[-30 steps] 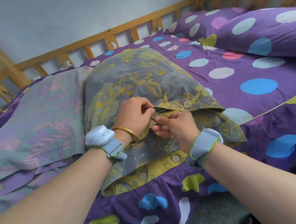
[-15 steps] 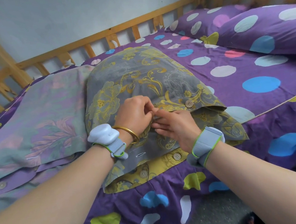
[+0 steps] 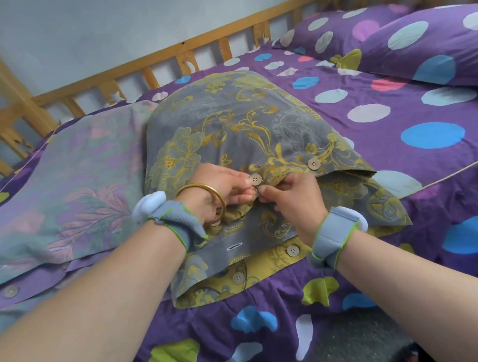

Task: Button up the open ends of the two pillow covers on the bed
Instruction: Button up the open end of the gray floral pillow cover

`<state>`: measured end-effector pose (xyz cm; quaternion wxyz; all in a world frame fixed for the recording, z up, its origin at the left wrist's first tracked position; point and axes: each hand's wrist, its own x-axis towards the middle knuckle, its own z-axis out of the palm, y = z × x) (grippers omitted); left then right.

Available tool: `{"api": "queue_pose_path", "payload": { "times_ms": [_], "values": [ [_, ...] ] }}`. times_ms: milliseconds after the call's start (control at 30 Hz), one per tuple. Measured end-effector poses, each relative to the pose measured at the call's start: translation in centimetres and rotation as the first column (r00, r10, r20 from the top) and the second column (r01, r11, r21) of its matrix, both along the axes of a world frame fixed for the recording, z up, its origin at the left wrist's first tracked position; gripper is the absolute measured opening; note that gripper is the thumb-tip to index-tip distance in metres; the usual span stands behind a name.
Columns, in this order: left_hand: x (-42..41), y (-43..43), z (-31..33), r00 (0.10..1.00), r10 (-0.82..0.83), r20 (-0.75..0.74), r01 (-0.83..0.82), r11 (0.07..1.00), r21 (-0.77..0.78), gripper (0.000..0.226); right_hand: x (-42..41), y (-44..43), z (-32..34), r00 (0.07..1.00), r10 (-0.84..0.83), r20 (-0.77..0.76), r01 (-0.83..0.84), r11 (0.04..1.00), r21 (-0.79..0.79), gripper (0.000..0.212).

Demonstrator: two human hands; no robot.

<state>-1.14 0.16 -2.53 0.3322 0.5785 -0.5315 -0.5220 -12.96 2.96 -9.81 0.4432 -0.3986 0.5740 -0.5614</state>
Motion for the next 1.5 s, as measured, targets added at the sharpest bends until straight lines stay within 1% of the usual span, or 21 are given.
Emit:
{"api": "queue_pose_path", "payload": {
  "times_ms": [67, 133, 200, 267, 333, 367, 467, 533, 567, 633, 733, 800, 867, 933, 967, 1100, 1233, 1300, 1367, 1433, 1500],
  "values": [
    [0.9, -0.1, -0.1, 0.991, -0.008, 0.132, 0.027, 0.989, -0.147, 0.008, 0.4, 0.7, 0.5, 0.990, 0.083, 0.118, -0.089, 0.995, 0.048, 0.018],
    [2.0, -0.3, -0.6, 0.953, 0.047, 0.298, 0.048, 0.953, -0.300, 0.011, 0.9, 1.3, 0.8, 0.963, 0.172, 0.207, -0.197, 0.975, 0.104, 0.016],
    [3.3, -0.3, -1.0, 0.878, 0.121, 0.462, 0.104, 0.896, -0.432, 0.012, 1.5, 1.7, 1.0, 0.948, 0.229, 0.220, -0.260, 0.957, 0.127, 0.020],
    [4.6, -0.1, -1.3, 0.788, 0.174, 0.590, 0.193, 0.841, -0.506, 0.008, 2.2, 1.7, 0.9, 0.941, 0.258, 0.219, -0.293, 0.945, 0.146, 0.024],
    [5.8, 0.3, -1.6, 0.753, 0.189, 0.630, 0.239, 0.814, -0.530, 0.003, 2.8, 1.7, 0.6, 0.933, 0.291, 0.213, -0.326, 0.933, 0.151, 0.034],
    [6.3, 0.5, -1.8, 0.749, 0.184, 0.637, 0.260, 0.803, -0.537, 0.004, 3.2, 1.7, 0.5, 0.927, 0.308, 0.215, -0.343, 0.927, 0.151, 0.034],
    [7.9, 1.1, -2.5, 0.706, 0.155, 0.691, 0.397, 0.721, -0.568, 0.019, 4.3, 1.7, 0.6, 0.912, 0.347, 0.220, -0.382, 0.913, 0.143, 0.016],
    [8.8, 1.3, -2.8, 0.646, 0.149, 0.749, 0.497, 0.662, -0.561, 0.030, 4.9, 1.6, 0.6, 0.912, 0.344, 0.222, -0.380, 0.914, 0.143, 0.033],
    [9.2, 1.4, -3.1, 0.607, 0.160, 0.778, 0.536, 0.641, -0.550, 0.034, 5.1, 1.5, 0.5, 0.915, 0.335, 0.226, -0.371, 0.918, 0.142, 0.037],
    [9.6, 1.4, -3.4, 0.541, 0.214, 0.814, 0.573, 0.615, -0.542, 0.039, 5.6, 1.3, 0.4, 0.922, 0.312, 0.232, -0.347, 0.929, 0.132, 0.038],
    [9.4, 1.4, -3.7, 0.501, 0.304, 0.811, 0.568, 0.592, -0.572, 0.032, 6.0, 1.1, 0.4, 0.925, 0.287, 0.250, -0.321, 0.941, 0.107, 0.037],
    [9.1, 1.4, -3.6, 0.516, 0.318, 0.795, 0.549, 0.590, -0.593, 0.021, 6.2, 1.0, 0.4, 0.926, 0.285, 0.248, -0.316, 0.944, 0.094, 0.034],
    [9.0, 1.3, -3.2, 0.593, 0.271, 0.758, 0.501, 0.613, -0.611, 0.014, 6.3, 1.1, 0.5, 0.923, 0.297, 0.247, -0.324, 0.943, 0.078, 0.031],
    [9.0, 1.4, -2.8, 0.673, 0.228, 0.703, 0.440, 0.641, -0.629, 0.014, 6.3, 1.2, 0.7, 0.910, 0.323, 0.260, -0.346, 0.937, 0.049, 0.026],
    [9.1, 1.4, -2.5, 0.694, 0.231, 0.682, 0.419, 0.640, -0.644, 0.014, 6.4, 1.2, 0.9, 0.902, 0.338, 0.270, -0.359, 0.933, 0.032, 0.022],
    [9.2, 1.9, -1.8, 0.704, 0.278, 0.654, 0.409, 0.595, -0.692, 0.011, 6.7, 1.3, 1.2, 0.879, 0.364, 0.308, -0.376, 0.926, -0.022, 0.005],
    [9.2, 2.1, -1.4, 0.714, 0.265, 0.648, 0.424, 0.572, -0.702, 0.011, 6.6, 1.2, 1.5, 0.904, 0.294, 0.309, -0.304, 0.953, -0.019, 0.013],
    [9.2, 2.3, -1.3, 0.731, 0.227, 0.643, 0.427, 0.583, -0.691, 0.010, 6.6, 1.1, 1.5, 0.909, 0.282, 0.307, -0.292, 0.956, -0.011, 0.018],
    [9.2, 2.2, -1.1, 0.779, 0.174, 0.603, 0.372, 0.645, -0.667, 0.015, 6.6, 1.0, 1.5, 0.918, 0.272, 0.287, -0.282, 0.959, -0.006, 0.023],
    [9.4, 2.0, -0.8, 0.846, 0.093, 0.525, 0.281, 0.759, -0.587, 0.018, 6.6, 1.0, 1.6, 0.917, 0.284, 0.279, -0.289, 0.957, -0.024, 0.016],
    [9.6, 1.6, -0.6, 0.871, 0.034, 0.490, 0.247, 0.832, -0.497, 0.008, 6.5, 1.0, 1.7, 0.910, 0.304, 0.282, -0.305, 0.951, -0.042, 0.008]
  ]
}}
